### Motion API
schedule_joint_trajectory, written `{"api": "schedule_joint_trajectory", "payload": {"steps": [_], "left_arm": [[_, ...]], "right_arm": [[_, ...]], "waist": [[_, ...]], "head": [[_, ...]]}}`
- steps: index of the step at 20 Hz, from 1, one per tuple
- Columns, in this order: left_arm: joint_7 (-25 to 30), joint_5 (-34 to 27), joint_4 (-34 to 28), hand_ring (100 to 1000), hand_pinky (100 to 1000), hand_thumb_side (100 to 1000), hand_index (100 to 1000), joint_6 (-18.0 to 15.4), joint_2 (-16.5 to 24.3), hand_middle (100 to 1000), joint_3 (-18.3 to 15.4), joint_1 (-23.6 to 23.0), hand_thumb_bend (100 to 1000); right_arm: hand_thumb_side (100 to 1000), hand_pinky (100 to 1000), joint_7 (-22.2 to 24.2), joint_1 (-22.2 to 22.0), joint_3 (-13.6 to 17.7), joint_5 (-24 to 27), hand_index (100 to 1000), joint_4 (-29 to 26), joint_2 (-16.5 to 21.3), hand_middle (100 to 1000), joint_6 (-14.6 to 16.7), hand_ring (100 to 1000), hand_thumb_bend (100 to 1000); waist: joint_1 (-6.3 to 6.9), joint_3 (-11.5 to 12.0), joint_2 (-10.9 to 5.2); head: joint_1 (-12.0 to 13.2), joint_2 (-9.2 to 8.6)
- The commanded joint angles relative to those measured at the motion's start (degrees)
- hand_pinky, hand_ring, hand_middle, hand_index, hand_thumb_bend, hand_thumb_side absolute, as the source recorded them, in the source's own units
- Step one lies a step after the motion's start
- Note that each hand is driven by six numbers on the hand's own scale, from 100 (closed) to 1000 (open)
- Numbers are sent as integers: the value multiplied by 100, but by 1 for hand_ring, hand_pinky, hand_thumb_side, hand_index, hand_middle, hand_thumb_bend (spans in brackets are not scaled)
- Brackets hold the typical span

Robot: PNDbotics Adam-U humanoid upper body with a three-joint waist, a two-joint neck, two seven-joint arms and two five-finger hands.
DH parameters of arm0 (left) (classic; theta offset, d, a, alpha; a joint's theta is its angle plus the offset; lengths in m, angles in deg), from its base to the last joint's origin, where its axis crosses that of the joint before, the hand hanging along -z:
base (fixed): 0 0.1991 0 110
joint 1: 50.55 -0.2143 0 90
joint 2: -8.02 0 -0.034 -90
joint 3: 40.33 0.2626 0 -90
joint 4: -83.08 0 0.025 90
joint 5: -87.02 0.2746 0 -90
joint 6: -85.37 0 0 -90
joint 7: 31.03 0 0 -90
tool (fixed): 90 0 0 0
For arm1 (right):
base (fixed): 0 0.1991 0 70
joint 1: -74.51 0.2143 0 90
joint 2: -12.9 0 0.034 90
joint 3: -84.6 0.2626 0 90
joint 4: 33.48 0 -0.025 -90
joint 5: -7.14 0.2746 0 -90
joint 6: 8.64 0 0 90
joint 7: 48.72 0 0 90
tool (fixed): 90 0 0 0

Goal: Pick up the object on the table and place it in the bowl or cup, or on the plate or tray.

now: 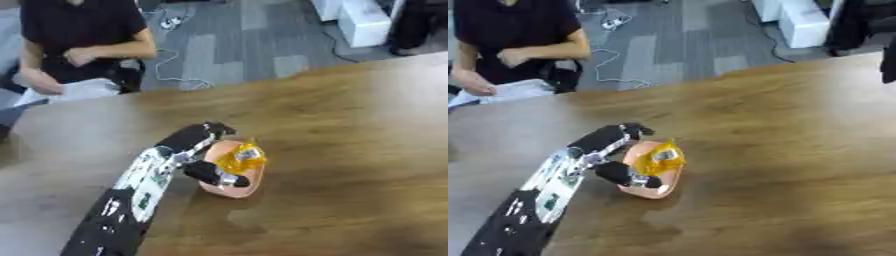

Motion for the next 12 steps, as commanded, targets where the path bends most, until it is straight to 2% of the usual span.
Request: {"api": "schedule_joint_trajectory", "payload": {"steps": [1,4,6,7,9,10,11,12], "left_arm": [[20,99,-134,812,629,832,953,-17,3,848,-75,83,943],[45,153,-146,817,643,833,949,-6,-8,853,-82,75,948],[32,200,-192,811,636,854,939,15,-9,847,-100,68,897],[-47,218,-277,789,606,877,919,34,-1,826,-126,66,791],[-485,95,-584,724,527,817,862,77,27,759,-213,43,571],[-792,-98,-759,664,456,788,807,84,43,701,-249,21,360],[-1343,-570,-1076,650,436,782,794,46,57,691,-335,-4,230],[-1939,-1135,-1369,648,428,780,787,-6,109,693,-391,-41,140]], "right_arm": [[1000,100,17,82,5,24,656,-77,86,250,1,181,142],[1000,100,23,80,3,25,654,-77,87,246,3,179,142],[1000,100,28,79,4,26,653,-77,86,244,3,179,141],[1000,100,29,78,6,25,653,-77,87,244,2,179,142],[1000,100,29,76,11,23,653,-77,87,243,-1,179,141],[1000,100,28,75,13,22,653,-77,87,243,-3,179,141],[1000,100,25,70,19,20,653,-77,88,242,-7,178,142],[1000,100,23,65,22,18,652,-77,90,241,-10,178,142]], "waist": [[-35,-2,-33],[-36,0,-31],[-36,1,-30],[-36,2,-29],[-33,7,-28],[-33,11,-29],[-31,21,-29],[-30,30,-30]], "head": [[-14,-1],[-14,-1],[-17,-1],[-21,-1],[-37,-1],[-46,-1],[-66,-1],[-79,-1]]}}
